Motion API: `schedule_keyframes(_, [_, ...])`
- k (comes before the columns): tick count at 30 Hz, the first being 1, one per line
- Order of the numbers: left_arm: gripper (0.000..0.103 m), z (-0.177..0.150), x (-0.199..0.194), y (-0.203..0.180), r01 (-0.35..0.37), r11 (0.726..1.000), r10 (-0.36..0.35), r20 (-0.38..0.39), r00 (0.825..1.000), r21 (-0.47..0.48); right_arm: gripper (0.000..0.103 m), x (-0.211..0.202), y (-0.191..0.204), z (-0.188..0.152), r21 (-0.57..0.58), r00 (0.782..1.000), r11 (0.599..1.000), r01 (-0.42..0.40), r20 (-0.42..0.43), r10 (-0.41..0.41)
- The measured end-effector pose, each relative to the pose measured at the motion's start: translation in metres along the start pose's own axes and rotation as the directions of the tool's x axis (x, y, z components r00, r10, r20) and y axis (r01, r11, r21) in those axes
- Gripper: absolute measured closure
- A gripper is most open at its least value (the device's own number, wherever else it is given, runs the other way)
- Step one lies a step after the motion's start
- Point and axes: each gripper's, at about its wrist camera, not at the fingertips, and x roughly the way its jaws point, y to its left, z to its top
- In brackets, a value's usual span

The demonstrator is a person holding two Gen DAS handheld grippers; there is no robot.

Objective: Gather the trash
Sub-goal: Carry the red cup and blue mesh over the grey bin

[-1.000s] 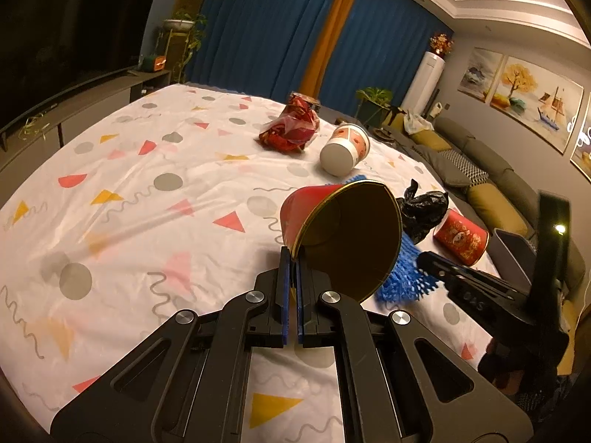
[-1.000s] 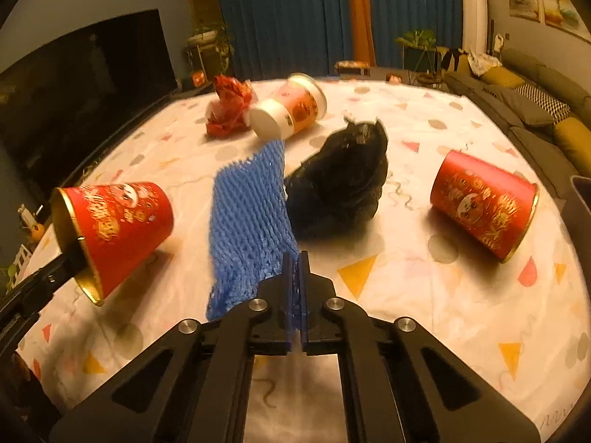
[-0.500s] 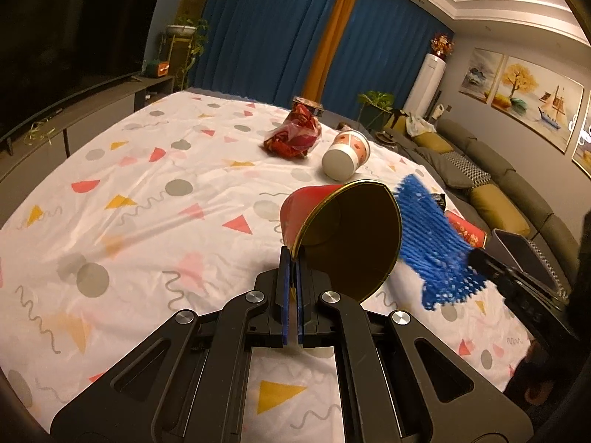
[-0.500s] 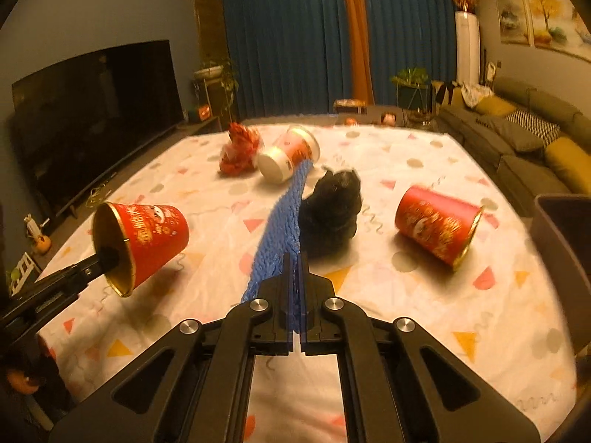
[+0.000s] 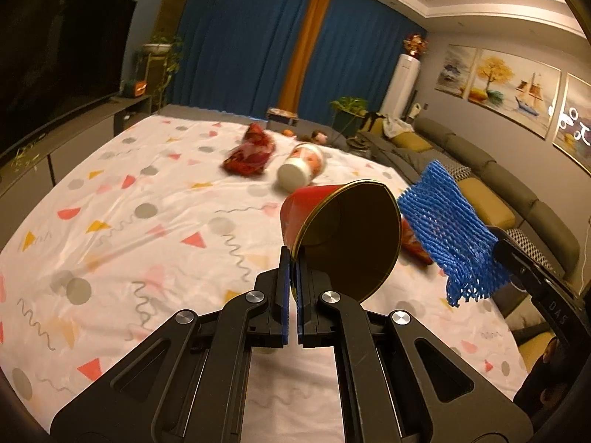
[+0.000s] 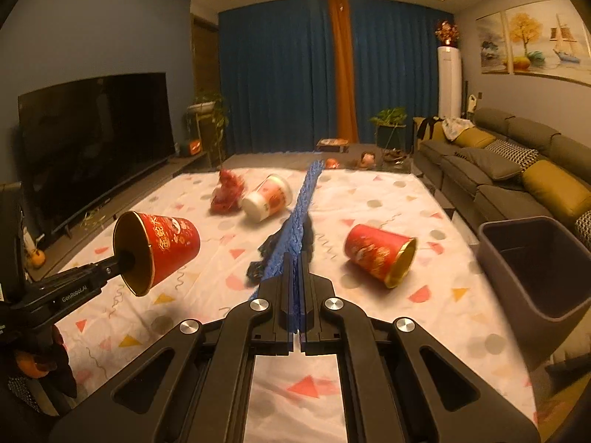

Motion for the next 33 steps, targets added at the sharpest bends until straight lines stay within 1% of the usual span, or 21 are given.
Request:
schedule_keyframes(7, [0.101, 0.006, -0.002, -0.047, 0.037, 0.997, -0.038, 0.007, 0.999, 0.072, 0.1, -0.024, -0.028, 0.004, 0.035, 0.998, 0.999, 0.034, 0.048, -0.036])
schedule_keyframes(12, [0.101, 0.006, 0.003, -0.085, 0.079, 0.989, -0.08, 0.003, 0.997, 0.122, 0.1, -0.038, -0.052, 0.005, 0.058, 0.995, 0.996, 0.071, 0.066, -0.075])
schedule_keyframes(22, [0.101, 0.007, 0.016, -0.149, 0.148, 0.968, -0.149, -0.007, 0.989, 0.205, 0.1, -0.061, -0.112, 0.008, 0.128, 0.977, 0.978, 0.167, 0.11, -0.181])
schedule_keyframes(26, [0.101, 0.009, 0.024, -0.177, 0.177, 0.955, -0.18, -0.013, 0.984, 0.239, 0.1, -0.068, -0.138, 0.009, 0.169, 0.966, 0.964, 0.205, 0.123, -0.227])
schedule_keyframes(30, [0.101, 0.011, 0.034, -0.212, 0.224, 0.934, -0.228, -0.02, 0.974, 0.278, 0.1, -0.073, -0.165, 0.009, 0.21, 0.953, 0.946, 0.246, 0.126, -0.276])
schedule_keyframes(33, [0.101, 0.011, 0.044, -0.239, 0.261, 0.917, -0.265, -0.027, 0.964, 0.301, 0.1, -0.072, -0.181, 0.007, 0.236, 0.948, 0.935, 0.263, 0.119, -0.296])
